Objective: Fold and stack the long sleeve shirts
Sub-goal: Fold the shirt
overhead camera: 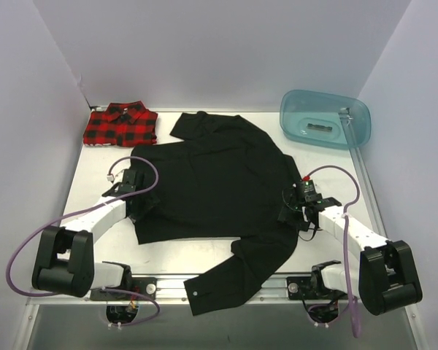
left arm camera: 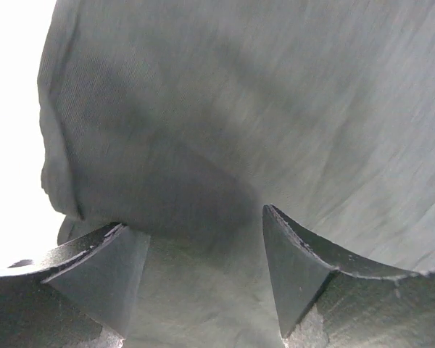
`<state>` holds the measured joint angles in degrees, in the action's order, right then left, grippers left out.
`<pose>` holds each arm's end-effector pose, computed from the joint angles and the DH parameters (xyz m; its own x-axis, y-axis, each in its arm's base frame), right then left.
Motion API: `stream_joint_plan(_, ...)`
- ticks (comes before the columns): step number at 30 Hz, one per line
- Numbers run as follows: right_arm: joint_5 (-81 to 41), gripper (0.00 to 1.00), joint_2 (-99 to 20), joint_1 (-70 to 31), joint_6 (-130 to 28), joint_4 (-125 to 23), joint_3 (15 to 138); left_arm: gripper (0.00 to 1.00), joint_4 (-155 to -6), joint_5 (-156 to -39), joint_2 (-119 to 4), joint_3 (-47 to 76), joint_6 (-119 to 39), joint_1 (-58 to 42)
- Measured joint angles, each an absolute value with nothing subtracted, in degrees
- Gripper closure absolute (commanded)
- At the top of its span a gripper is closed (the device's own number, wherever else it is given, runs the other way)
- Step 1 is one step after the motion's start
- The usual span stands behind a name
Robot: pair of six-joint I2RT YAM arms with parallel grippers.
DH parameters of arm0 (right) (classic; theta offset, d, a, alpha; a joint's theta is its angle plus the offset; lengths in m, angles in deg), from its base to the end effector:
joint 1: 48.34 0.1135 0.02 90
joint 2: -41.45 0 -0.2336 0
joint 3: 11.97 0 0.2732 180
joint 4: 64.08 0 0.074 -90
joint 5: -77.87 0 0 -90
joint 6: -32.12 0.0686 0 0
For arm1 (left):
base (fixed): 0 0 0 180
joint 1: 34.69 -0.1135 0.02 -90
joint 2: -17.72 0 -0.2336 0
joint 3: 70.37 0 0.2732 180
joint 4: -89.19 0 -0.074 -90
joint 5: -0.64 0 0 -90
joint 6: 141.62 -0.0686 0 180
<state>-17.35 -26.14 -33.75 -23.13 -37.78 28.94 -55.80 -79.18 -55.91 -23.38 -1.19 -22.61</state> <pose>0.2508 0.0717 0.0932 -0.8081 0.3762 -0.4533 0.1908 0.8952 0.4029 0.2622 -0.0437 0.0906 -0.6437 -0.6381 -0.4224 -0.5844 0.7663 -0.2670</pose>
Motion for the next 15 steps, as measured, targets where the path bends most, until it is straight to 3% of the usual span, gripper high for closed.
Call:
stream_joint_plan(7,-17.35,0.45,-26.84,-33.78,-23.20,-38.51,29.99,0.23,-56.41,-79.10,-60.02,-18.81,-2.39,-25.50)
stream_joint_plan(15,-15.25,0.32,-17.20,-37.71,-23.31,-32.69,31.98,0.25,-45.88,-78.37,-39.97,-20.19,-3.15,-24.97)
